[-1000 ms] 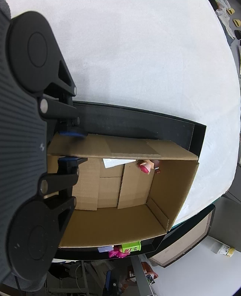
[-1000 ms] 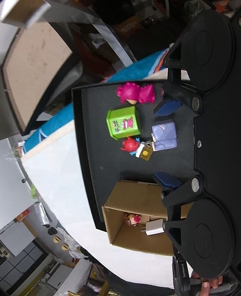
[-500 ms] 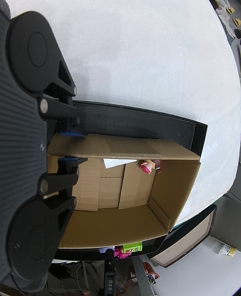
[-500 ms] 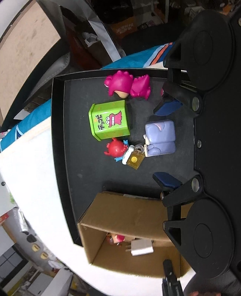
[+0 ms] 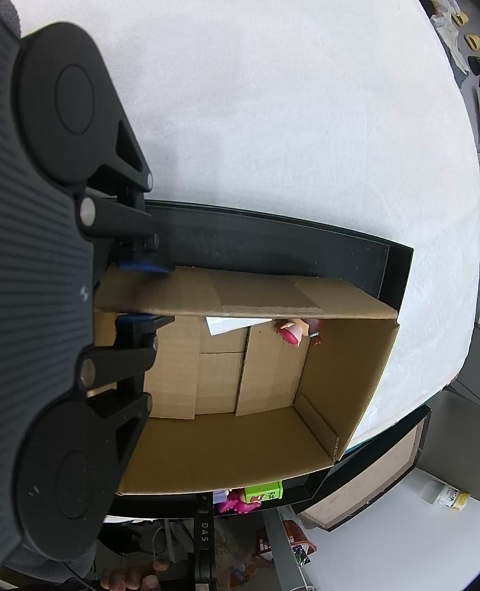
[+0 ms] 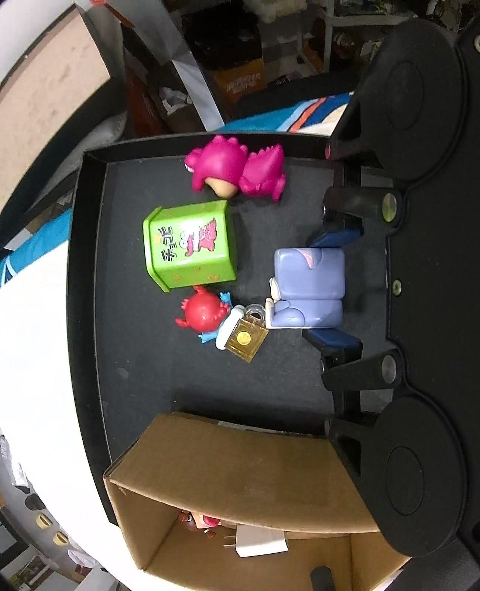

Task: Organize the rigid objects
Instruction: 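Close the right gripper on the lavender block figure, then lift and carry the lavender figure with the right gripper into the box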

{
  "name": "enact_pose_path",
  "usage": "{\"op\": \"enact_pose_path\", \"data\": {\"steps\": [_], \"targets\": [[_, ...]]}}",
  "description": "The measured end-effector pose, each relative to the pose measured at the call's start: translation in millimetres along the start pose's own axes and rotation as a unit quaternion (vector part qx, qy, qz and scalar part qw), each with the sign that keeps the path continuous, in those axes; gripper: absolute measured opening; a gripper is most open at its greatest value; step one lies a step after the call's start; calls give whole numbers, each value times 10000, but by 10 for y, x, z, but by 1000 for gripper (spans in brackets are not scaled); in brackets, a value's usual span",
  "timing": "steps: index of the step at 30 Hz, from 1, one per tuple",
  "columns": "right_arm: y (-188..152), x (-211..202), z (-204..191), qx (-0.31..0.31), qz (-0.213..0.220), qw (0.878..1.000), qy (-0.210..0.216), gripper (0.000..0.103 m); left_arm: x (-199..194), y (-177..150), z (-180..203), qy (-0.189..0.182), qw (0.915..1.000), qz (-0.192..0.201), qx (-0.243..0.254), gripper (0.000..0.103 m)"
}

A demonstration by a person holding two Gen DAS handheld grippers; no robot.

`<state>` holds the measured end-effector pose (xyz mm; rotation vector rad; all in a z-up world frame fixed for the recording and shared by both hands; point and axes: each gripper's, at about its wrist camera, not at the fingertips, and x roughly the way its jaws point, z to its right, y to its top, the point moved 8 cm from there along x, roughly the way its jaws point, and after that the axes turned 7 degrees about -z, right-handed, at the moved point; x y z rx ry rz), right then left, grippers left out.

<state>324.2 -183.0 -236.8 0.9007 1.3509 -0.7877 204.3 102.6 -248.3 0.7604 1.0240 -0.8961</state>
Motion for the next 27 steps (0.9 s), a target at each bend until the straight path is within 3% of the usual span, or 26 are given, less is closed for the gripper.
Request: {"op": "enact_pose_path", "data": {"steps": [18, 27], "targets": [[107, -514, -144, -233, 489, 9983, -234, 44, -22, -11, -29, -82, 9999, 4, -78, 20], [182, -804, -411, -586, 838, 9940, -383, 44, -46, -14, -13, -117, 9999, 26, -26, 20]]}}
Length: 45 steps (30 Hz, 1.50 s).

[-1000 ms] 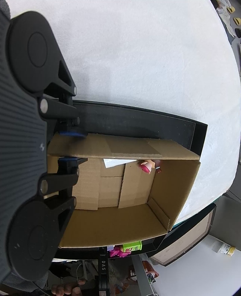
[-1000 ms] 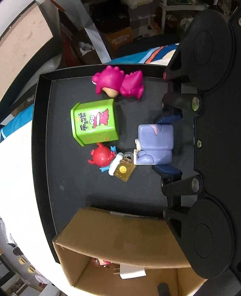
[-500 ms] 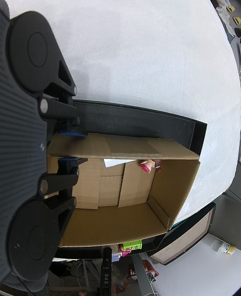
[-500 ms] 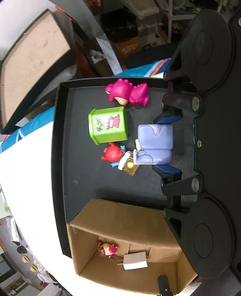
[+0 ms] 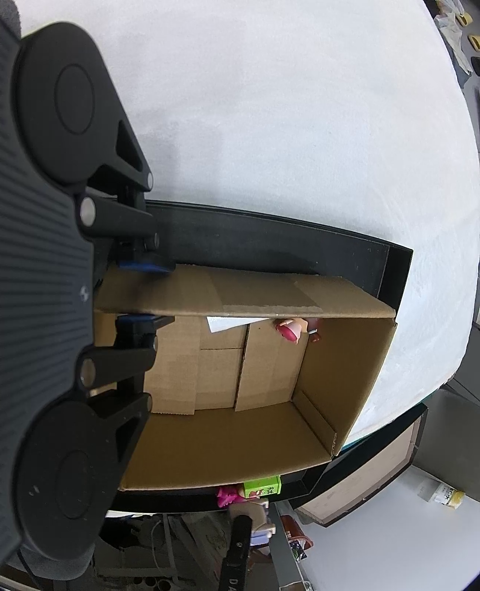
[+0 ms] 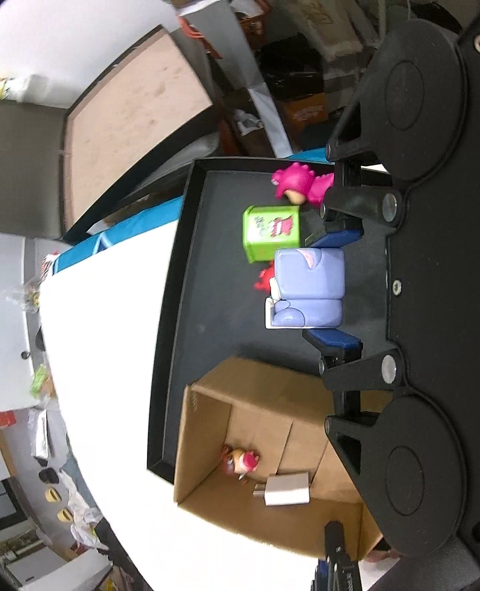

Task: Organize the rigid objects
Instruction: 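Lift and carry the lavender figure with the right gripper into the box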

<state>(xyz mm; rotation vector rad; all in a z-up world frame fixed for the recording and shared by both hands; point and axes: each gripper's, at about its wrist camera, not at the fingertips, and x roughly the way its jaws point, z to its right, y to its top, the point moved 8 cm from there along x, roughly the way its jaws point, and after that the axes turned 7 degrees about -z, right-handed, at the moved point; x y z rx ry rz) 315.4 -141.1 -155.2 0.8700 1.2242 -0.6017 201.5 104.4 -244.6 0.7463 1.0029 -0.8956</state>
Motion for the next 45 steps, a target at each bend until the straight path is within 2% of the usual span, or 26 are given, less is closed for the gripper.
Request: {"op": "enact_pose_path", "data": {"steps": [19, 29, 45], "targets": [[243, -302, -634, -520, 262, 9983, 6, 44, -28, -29, -17, -202, 9998, 70, 40, 20], [296, -269, -1069, -753, 264, 9966, 192, 44, -52, -48, -31, -300, 9995, 106, 38, 21], [331, -16, -1477, -944, 53, 9954, 127, 44, -66, -35, -58, -521, 9986, 120, 10, 23]]}}
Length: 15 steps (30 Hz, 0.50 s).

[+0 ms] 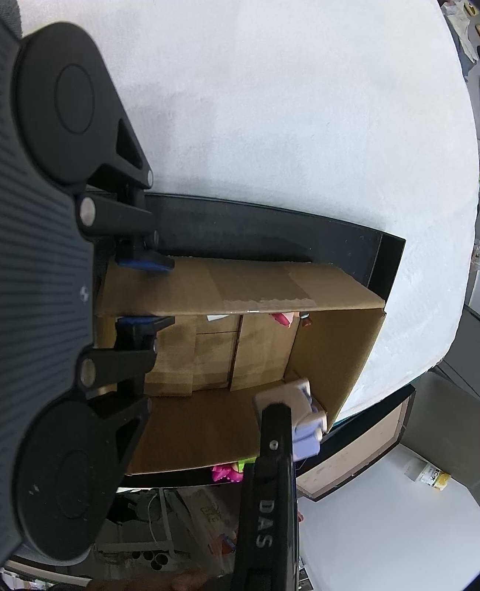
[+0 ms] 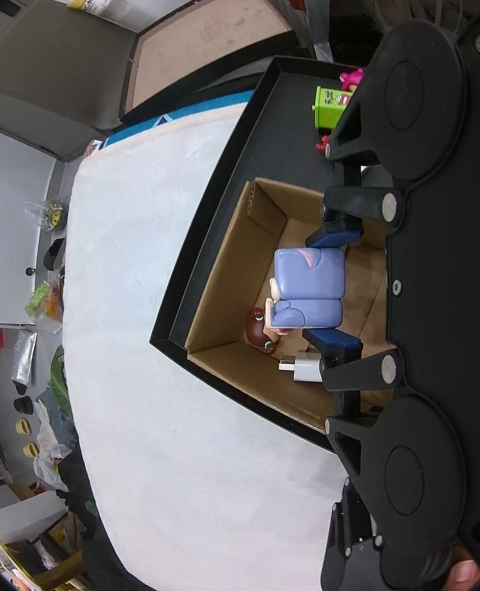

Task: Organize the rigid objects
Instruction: 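Lift and carry the lavender figure with the right gripper into the box, then open the right gripper to release the lavender figure in the box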

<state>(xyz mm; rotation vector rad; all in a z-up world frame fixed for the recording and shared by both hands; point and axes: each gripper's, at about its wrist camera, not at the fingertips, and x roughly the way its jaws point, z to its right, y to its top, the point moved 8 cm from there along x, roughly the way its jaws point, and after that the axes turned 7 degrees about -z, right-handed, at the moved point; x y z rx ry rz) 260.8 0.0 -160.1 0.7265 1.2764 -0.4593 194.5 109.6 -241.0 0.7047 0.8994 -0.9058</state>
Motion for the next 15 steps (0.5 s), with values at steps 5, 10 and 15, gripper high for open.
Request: {"op": "enact_pose_path", "data": {"steps": [5, 10, 15], "targets": [[13, 129, -33, 4, -60, 10000, -66, 44, 4, 5, -14, -44, 10000, -4, -10, 23], [24, 220, -25, 105, -99, 9999, -30, 44, 11, 11, -28, -41, 10000, -32, -3, 23], [32, 312, -26, 87, -134, 9999, -7, 44, 24, 11, -11, -21, 10000, -60, 5, 23]]}}
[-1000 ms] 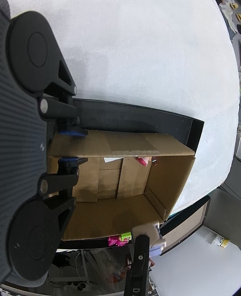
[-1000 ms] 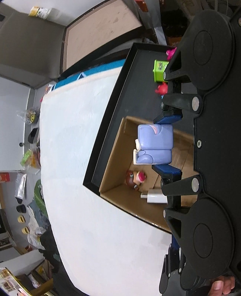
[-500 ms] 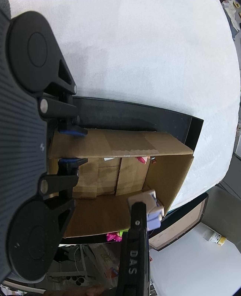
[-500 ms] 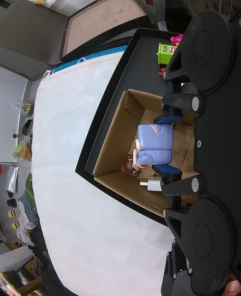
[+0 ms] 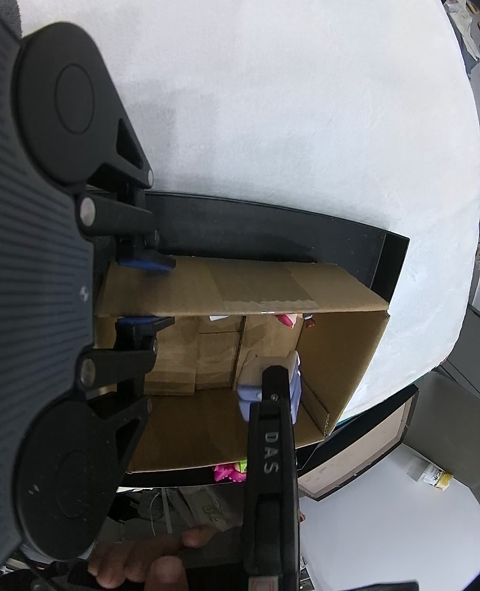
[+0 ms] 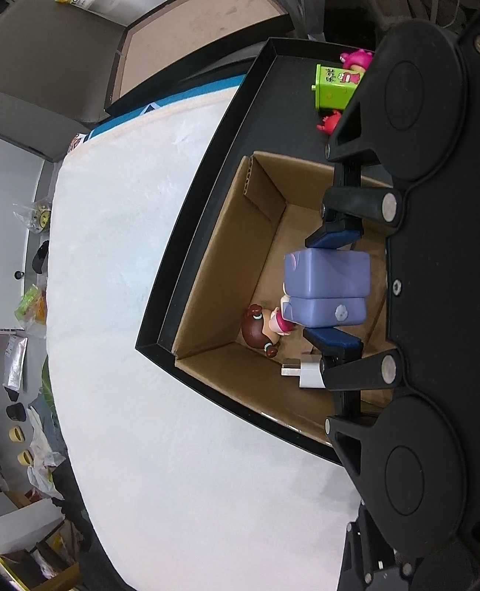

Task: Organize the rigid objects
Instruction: 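Open the right gripper to release the lavender figure in the box, then move the right gripper out of the box toward the pink dinosaur figure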

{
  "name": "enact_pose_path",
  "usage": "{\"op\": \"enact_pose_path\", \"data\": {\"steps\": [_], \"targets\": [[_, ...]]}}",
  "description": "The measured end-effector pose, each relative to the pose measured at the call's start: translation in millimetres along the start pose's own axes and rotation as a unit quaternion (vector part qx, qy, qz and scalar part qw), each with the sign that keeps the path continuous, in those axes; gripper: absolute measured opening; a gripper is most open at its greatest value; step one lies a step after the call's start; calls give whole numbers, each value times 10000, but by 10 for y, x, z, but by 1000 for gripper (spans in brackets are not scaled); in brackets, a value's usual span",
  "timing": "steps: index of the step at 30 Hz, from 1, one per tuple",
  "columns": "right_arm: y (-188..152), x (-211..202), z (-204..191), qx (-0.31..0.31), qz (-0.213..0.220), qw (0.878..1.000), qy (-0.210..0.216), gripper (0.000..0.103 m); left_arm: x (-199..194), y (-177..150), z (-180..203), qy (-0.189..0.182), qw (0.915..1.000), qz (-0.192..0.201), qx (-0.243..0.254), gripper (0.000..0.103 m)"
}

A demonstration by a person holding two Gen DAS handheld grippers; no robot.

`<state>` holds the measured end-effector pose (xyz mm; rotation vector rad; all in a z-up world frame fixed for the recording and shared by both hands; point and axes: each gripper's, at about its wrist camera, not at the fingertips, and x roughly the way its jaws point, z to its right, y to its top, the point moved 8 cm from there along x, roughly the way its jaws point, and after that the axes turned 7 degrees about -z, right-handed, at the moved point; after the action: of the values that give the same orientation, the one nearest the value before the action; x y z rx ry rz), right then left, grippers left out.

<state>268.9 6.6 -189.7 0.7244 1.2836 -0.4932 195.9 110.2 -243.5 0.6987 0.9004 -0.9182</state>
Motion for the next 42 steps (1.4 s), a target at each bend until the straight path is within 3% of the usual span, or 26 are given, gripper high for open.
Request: {"op": "enact_pose_path", "data": {"steps": [9, 19, 29, 34, 38, 42], "targets": [[89, 189, 47, 164, -118, 9998, -26, 45, 6, 6, 13, 55, 10000, -8, 9, 22], [48, -17, 136, 236, 98, 9994, 243, 46, -1, -4, -2, 41, 10000, 23, -22, 21], [0, -296, 274, 481, 312, 9966, 599, 61, -13, -10, 26, 143, 9999, 63, 24, 20], [-34, -389, 306, 447, 351, 9961, 681, 63, -13, -20, 38, 179, 9998, 73, 29, 20], [-79, -476, 360, 416, 400, 9960, 684, 75, -23, -22, 36, 213, 9997, 73, 40, 20], [-161, -583, 497, 506, 489, 9952, 684, 78, -23, -30, 44, 241, 9997, 71, 37, 20]]}}
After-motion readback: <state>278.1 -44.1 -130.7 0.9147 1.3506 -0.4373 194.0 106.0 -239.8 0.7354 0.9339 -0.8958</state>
